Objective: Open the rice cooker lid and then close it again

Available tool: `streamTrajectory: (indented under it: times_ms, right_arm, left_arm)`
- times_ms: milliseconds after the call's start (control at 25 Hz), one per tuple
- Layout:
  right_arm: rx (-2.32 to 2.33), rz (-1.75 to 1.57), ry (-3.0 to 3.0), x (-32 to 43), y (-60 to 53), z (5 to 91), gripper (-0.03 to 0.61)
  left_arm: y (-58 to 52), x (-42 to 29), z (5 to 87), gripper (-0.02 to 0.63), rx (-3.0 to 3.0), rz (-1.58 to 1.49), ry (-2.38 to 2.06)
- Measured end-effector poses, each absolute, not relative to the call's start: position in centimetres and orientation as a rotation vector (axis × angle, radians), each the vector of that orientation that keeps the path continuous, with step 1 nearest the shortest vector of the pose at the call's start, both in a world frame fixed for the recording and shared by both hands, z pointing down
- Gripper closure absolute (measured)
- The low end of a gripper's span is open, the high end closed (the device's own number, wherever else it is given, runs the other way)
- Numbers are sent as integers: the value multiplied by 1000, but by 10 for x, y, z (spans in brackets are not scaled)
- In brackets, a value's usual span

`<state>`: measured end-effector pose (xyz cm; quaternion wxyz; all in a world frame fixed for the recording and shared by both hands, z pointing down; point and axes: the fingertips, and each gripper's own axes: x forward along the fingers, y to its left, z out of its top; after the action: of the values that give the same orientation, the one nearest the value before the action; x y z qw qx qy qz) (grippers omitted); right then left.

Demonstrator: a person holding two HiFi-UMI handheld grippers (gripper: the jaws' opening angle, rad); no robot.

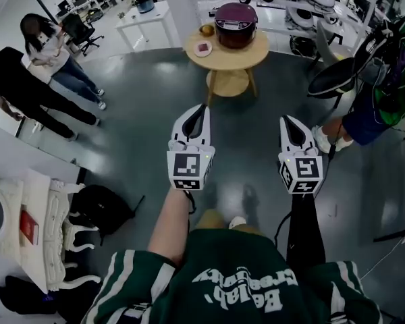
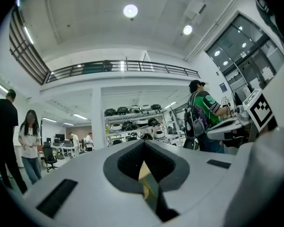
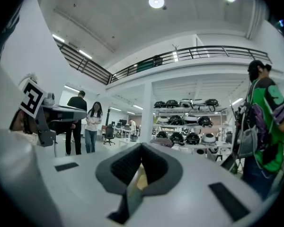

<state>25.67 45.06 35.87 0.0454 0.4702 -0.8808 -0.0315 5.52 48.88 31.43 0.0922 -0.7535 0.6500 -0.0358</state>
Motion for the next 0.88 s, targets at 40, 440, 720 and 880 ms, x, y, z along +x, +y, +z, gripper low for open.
streamTrajectory:
  times_ms: [40, 440, 720, 880]
  right_arm:
    - [1440, -85, -2696, 256, 450, 359, 572]
    - [1442, -59, -2734, 246, 419, 362, 413]
    - [1433, -69, -2739, 235, 359, 361, 410]
    - [1422, -94, -2747, 216, 308, 356, 410]
  left_arm:
    - [488, 54, 315, 615, -2235, -110, 1932]
    - [455, 49, 317, 615, -2238, -101, 1921]
    - [391, 46, 321, 615, -2271, -84, 1906]
    - [340, 36, 321, 615, -2277, -72, 1896]
